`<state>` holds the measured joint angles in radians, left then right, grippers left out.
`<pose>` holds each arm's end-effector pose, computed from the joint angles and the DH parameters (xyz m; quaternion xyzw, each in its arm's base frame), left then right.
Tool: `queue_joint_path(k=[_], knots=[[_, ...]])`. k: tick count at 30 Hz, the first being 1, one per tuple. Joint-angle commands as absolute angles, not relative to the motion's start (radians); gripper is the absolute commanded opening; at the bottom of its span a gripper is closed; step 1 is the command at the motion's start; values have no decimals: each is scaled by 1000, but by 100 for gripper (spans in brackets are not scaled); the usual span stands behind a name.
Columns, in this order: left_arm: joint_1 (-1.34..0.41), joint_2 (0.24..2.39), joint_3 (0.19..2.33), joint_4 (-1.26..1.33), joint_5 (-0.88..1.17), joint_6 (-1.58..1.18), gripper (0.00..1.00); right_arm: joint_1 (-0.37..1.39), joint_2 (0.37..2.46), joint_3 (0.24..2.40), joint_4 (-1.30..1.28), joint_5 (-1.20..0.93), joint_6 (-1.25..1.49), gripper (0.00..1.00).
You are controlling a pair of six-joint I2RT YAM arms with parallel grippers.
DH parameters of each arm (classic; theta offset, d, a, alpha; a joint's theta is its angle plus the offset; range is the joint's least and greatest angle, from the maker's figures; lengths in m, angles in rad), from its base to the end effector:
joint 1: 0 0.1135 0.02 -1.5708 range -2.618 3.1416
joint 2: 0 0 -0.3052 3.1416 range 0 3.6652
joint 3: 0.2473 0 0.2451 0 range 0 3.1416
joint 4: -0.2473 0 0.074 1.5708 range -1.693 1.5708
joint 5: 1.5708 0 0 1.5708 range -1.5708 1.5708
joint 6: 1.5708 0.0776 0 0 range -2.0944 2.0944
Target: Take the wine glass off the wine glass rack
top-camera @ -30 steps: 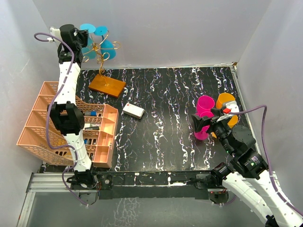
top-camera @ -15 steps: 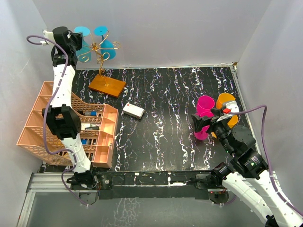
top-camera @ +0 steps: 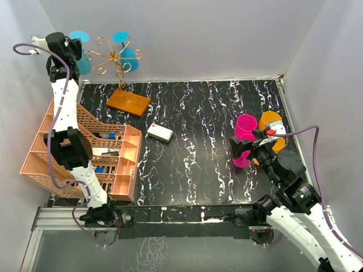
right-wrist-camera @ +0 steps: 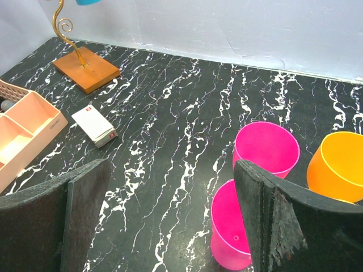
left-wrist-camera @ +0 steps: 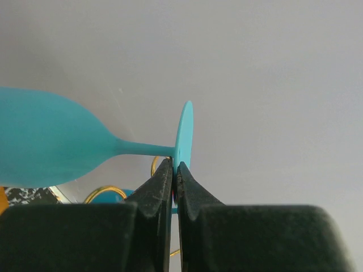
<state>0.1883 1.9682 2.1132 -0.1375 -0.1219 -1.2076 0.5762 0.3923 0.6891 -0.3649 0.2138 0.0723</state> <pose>0.5047 0.1058 0.4898 -0.4850 0.5109 -0.3082 0.6393 0.0905 0.0391 0.3469 -0.1106 0.7218 0.1423 0.6682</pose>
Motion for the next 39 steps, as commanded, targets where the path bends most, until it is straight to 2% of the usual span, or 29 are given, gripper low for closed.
queue_joint_path(k=[1, 6, 10, 17, 25, 29, 34, 39], knots=[[192, 1882, 2184, -104, -165, -1097, 0, 584, 399, 700, -313, 216, 64, 99], [191, 1819, 2167, -60, -208, -985, 0, 583, 417, 705, -313, 214, 64, 99], [192, 1746, 2122, 15, -148, -962, 0, 584, 458, 722, -315, 200, 66, 99], [192, 1628, 2058, 264, 141, -1011, 0, 584, 560, 802, -340, 159, 85, 99], [175, 1582, 1963, 693, 557, -1192, 0, 584, 664, 881, -367, 81, 164, 99], [95, 1577, 1858, 906, 693, -1334, 0, 584, 700, 900, -364, 11, 250, 99], [-91, 1588, 1717, 1068, 860, -1416, 0, 584, 723, 898, -307, -132, 301, 99], [-196, 1537, 1497, 1284, 898, -1524, 0, 584, 784, 940, -336, -17, 412, 99]])
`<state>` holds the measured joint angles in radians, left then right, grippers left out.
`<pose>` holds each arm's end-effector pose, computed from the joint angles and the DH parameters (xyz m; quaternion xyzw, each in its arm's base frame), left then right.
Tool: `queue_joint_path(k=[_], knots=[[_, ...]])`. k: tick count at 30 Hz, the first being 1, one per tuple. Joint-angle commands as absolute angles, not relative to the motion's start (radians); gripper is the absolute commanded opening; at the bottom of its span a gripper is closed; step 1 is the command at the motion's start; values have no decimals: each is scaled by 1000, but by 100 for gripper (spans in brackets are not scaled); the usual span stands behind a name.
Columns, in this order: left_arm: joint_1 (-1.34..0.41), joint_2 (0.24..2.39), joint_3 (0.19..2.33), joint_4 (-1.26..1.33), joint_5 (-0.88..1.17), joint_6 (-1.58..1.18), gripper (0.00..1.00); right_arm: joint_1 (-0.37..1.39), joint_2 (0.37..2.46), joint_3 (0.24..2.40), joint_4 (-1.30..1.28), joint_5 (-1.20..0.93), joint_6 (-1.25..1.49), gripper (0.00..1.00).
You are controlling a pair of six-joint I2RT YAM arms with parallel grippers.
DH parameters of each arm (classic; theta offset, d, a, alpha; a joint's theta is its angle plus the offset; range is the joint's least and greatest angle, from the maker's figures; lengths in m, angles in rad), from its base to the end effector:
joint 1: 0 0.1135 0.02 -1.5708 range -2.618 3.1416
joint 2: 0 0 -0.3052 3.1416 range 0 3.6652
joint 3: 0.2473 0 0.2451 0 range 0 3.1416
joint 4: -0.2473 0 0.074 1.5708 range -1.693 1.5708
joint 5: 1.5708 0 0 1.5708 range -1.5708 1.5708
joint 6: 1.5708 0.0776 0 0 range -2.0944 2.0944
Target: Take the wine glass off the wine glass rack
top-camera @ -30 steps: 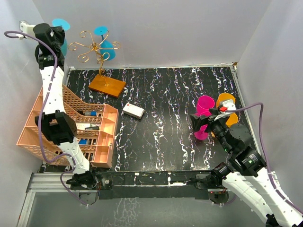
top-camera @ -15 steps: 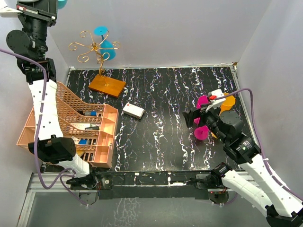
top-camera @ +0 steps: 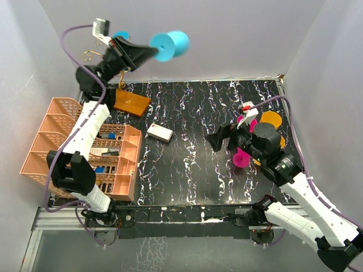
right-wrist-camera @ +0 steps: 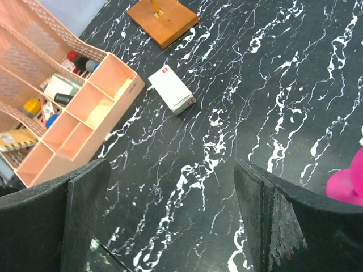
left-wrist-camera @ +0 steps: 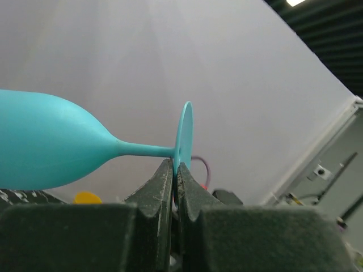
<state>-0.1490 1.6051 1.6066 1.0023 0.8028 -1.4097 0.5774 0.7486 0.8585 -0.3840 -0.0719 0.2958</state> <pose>0.3247 -0.1052 0.5868 0.1513 0.4291 -0.6989 0.5519 0.1409 0.0984 0.3659 -0.1333 0.7856 0.2812 0.5348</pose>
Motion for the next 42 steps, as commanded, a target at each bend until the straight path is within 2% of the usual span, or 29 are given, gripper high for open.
queue_joint_path(k=[1, 10, 12, 15, 17, 19, 27, 36, 42], knots=[[-208, 1522, 1445, 1319, 896, -1544, 0, 583, 800, 947, -341, -12, 422, 99], [-255, 1380, 1098, 1549, 901, -1701, 0, 533, 983, 1087, -317, -191, 386, 99], [-258, 1344, 1060, 1563, 911, -1706, 0, 455, 1021, 1127, -284, -349, 399, 99], [-258, 1309, 1009, 1612, 904, -1730, 0, 239, 1090, 1120, -156, -713, 539, 99], [-264, 1306, 978, 1676, 878, -1766, 0, 120, 1116, 1050, 52, -953, 706, 99], [-267, 1327, 965, 1775, 860, -1833, 0, 78, 1131, 967, 275, -1068, 856, 99], [-333, 1364, 959, 1798, 864, -1861, 0, 76, 1112, 906, 654, -1076, 1085, 99], [-411, 1382, 945, 1799, 833, -1850, 0, 86, 1209, 901, 1160, -1028, 1457, 99], [-411, 1393, 958, 1802, 813, -1855, 0, 144, 1252, 855, 1562, -978, 1772, 66]])
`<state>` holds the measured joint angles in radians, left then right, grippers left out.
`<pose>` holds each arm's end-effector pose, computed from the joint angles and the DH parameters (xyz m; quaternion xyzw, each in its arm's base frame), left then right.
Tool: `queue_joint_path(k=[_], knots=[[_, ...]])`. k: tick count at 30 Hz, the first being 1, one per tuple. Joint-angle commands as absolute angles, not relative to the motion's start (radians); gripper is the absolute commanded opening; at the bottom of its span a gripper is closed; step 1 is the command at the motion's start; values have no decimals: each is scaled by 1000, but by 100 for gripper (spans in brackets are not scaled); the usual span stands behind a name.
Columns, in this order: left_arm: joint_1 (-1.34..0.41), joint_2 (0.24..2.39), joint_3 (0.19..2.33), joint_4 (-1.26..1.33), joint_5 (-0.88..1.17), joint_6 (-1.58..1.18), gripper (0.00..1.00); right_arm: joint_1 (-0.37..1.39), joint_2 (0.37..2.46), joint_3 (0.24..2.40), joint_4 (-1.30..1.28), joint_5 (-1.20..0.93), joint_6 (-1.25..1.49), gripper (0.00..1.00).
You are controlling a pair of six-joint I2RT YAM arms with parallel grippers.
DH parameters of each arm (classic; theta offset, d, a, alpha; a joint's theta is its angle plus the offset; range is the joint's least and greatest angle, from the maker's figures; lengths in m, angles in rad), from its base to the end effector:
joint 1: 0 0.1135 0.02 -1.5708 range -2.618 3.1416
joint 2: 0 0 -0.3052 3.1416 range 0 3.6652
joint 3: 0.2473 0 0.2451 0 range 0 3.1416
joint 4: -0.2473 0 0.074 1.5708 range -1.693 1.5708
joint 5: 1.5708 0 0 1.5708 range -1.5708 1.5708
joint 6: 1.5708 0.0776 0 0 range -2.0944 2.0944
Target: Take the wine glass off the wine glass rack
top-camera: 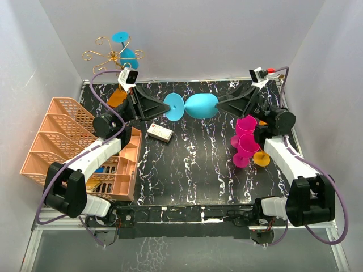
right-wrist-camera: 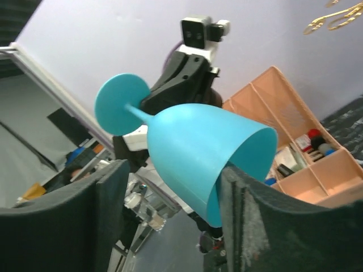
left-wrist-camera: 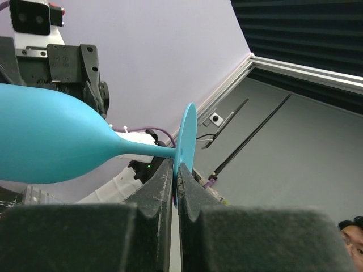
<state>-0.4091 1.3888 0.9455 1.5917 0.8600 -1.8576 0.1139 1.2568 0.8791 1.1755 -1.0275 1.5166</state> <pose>0.2117 -0.1559 0.4796 0.1790 0.4128 -0.8421 0.2973 0.2393 0.0942 0.4536 -0.1359 0.5445 0.7142 0.4183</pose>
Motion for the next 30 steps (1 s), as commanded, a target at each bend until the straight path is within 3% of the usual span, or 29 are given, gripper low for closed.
queue_joint_path(k=[1, 6, 11, 16, 19, 22, 26, 30], knots=[[-411, 1397, 960, 1801, 810, -1859, 0, 150, 1247, 839, 1604, -957, 1804, 61], [-411, 1403, 964, 1801, 805, -1866, 0, 166, 1200, 793, 1654, -893, 1837, 49], [-413, 1419, 965, 1801, 798, -1877, 0, 169, 1174, 786, 1668, -855, 1851, 22], [-413, 1423, 966, 1801, 810, -1856, 0, 170, 1157, 750, 1779, -773, 1898, 18], [-413, 1430, 963, 1799, 804, -1854, 0, 170, 1136, 723, 1798, -769, 1880, 8], [-412, 1439, 970, 1800, 806, -1850, 1, 169, 1108, 706, 1777, -774, 1853, 8], [-413, 1448, 974, 1798, 807, -1832, 31, 169, 1037, 705, 1629, -806, 1760, 8], [-413, 1454, 959, 1793, 805, -1808, 48, 170, 932, 750, 1265, -846, 1528, 8]])
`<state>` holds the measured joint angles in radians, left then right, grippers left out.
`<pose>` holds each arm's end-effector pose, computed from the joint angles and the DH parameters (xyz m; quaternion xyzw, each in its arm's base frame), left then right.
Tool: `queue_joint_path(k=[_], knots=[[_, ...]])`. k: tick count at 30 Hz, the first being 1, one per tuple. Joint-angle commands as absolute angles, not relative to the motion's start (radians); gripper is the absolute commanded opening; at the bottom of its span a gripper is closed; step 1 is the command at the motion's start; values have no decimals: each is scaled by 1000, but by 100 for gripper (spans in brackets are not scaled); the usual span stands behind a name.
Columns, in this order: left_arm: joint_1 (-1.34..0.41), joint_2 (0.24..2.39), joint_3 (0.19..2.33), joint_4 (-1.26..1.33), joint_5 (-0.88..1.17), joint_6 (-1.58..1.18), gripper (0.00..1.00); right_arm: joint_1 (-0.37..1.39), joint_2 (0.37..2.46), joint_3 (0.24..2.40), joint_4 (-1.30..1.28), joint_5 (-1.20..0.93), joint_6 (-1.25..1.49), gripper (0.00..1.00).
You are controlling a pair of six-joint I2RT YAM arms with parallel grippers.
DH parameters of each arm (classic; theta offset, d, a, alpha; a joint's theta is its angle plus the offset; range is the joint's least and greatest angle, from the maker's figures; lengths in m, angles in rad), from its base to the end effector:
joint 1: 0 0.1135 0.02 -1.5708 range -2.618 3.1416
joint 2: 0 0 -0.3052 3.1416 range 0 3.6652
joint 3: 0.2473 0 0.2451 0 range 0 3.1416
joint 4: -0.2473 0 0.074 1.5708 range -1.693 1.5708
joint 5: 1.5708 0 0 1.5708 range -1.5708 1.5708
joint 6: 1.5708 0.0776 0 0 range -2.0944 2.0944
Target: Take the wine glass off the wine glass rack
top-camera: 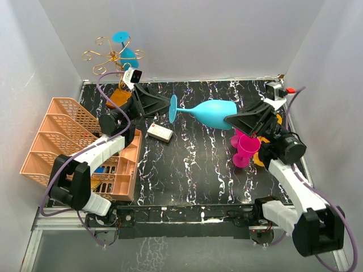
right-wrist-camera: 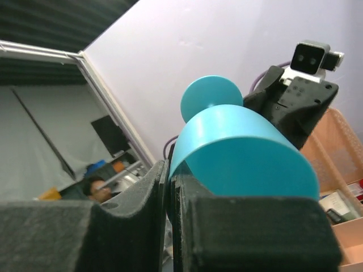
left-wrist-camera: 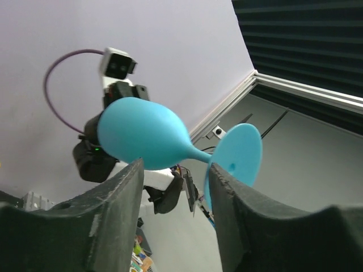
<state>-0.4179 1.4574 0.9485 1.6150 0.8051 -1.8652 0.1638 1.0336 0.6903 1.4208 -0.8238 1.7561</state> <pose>0.2327 -0.1646 0.4676 0.1454 0.4112 -0.8517 0.2906 0.1563 0.0835 0.4638 -0.1117 0.4340 0.7840 0.4296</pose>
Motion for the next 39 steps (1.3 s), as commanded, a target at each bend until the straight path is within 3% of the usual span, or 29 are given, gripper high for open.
queue_joint_path(k=[1, 4, 9, 16, 20, 24, 32, 39], knots=[[-412, 1453, 953, 1785, 807, -1799, 53, 170, 899, 766, 1159, -845, 1458, 8], [-411, 1450, 923, 1773, 792, -1778, 66, 169, 816, 834, 789, -802, 1216, 8], [-409, 1433, 898, 1724, 792, -1715, 78, 171, 793, 973, 314, -698, 956, 8], [-385, 1275, 866, 1311, 803, -1410, 91, 185, 786, 1167, -129, -346, 659, 8], [-381, 1182, 884, 971, 773, -1202, 95, 195, 783, 1181, -235, -111, 580, 8], [-381, 1122, 921, 688, 709, -1034, 97, 196, 787, 1147, -268, -47, 528, 8], [-380, 1053, 1025, 311, 583, -768, 97, 208, 886, 1179, -354, -149, 462, 8], [-380, 970, 987, 274, 513, -734, 97, 294, 1014, 1258, -419, -331, 384, 8]])
